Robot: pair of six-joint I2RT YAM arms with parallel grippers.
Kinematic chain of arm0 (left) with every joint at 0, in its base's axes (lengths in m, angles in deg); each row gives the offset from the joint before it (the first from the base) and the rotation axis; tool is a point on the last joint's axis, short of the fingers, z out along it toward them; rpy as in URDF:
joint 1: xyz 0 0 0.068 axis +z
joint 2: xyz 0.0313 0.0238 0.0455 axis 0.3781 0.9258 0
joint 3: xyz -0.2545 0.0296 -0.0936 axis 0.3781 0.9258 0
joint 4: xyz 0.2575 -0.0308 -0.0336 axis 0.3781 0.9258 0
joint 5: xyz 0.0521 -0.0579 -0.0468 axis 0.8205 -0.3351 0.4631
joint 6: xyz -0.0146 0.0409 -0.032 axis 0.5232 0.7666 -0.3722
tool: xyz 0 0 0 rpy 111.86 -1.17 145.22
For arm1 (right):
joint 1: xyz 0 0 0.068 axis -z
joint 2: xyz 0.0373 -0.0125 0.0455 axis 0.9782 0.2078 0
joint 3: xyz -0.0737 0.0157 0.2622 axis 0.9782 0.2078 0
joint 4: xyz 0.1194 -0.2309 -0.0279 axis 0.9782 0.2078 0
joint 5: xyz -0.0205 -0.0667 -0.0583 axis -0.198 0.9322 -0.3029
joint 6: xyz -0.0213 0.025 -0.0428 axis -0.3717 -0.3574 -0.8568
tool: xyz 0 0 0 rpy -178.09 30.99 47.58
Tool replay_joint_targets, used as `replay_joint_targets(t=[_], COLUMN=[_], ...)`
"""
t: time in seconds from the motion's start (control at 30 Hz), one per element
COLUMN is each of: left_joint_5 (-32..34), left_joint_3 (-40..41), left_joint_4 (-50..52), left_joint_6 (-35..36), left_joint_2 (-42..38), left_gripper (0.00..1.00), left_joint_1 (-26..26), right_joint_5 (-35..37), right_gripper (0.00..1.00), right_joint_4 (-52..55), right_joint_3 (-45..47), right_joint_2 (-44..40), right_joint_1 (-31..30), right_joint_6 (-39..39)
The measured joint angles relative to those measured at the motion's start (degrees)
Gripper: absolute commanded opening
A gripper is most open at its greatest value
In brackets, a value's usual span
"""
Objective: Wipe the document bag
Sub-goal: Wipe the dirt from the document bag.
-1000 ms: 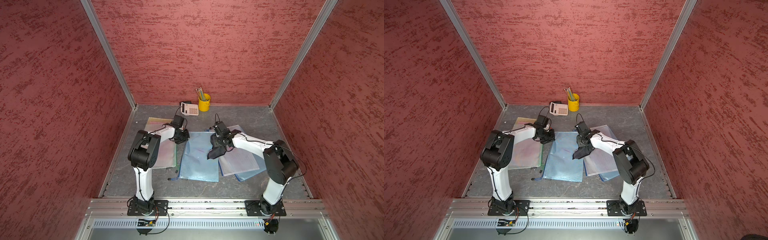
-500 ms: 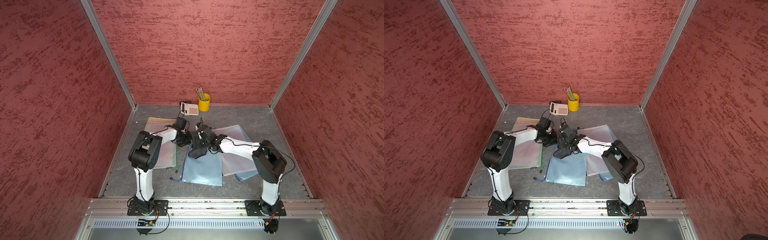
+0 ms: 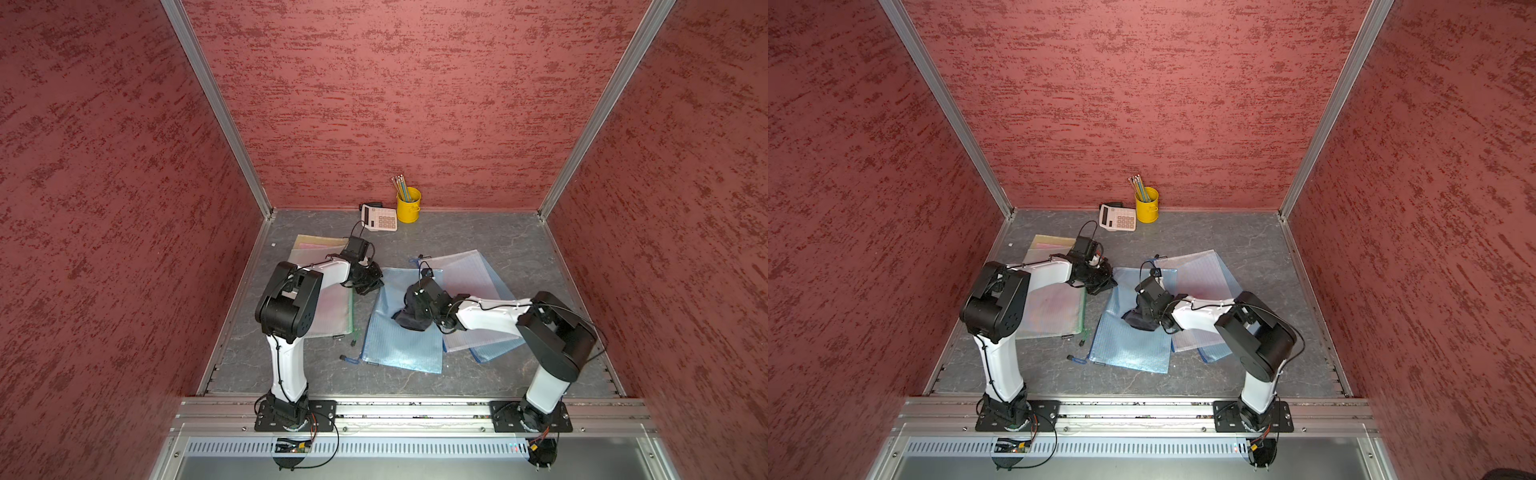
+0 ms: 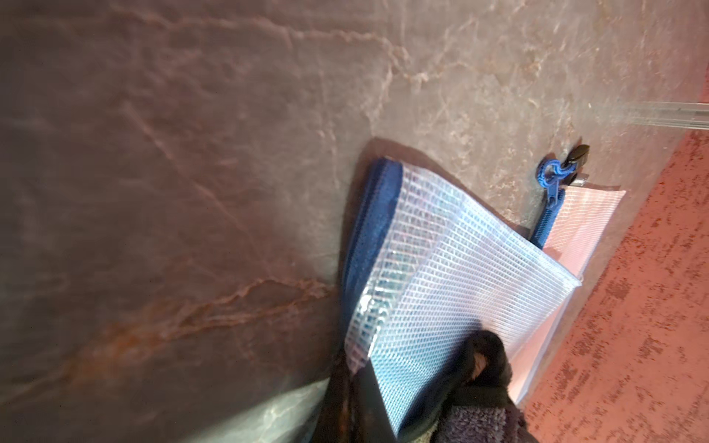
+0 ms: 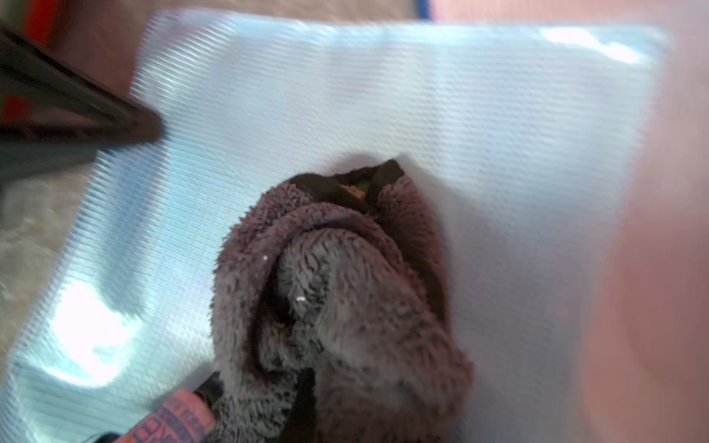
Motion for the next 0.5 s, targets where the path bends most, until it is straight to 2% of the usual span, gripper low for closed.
replay_joint_targets(t=[0.17,0.27,0.37,0.5], left_joint_5=[-1.18,-1.29,-1.46,-1.57], left_joint_3=[0.09,0.48,0.98,1.81], left_joint_4=[-0.17,-0.83,-1.90,-3.30], left_joint_6=[-0.15,-0.33,-0.87,-2.10], left_joint_2=[0.15,0.15,0.11,-0.13], left_gripper=[0.00,0.00,0.00,0.00], left_joint_1=[0.46,0.52,0.55,0.48], right_joint_5=[0.33,0.17,-1.07,-4.87], right_gripper=[0.00,0.00,0.00,0.00], right_joint_4=[12.61,17.55,16.11,6.56], right_joint_3=[-1.03,-6.29,-15.30,-23.50], right_joint_2=[-4.31,-3.78,-0.61,6.32], right_joint_1=[0.90,1.18,1.07,0.15], right_joint_6=[-0.07,-1.27,-3.23,-5.42])
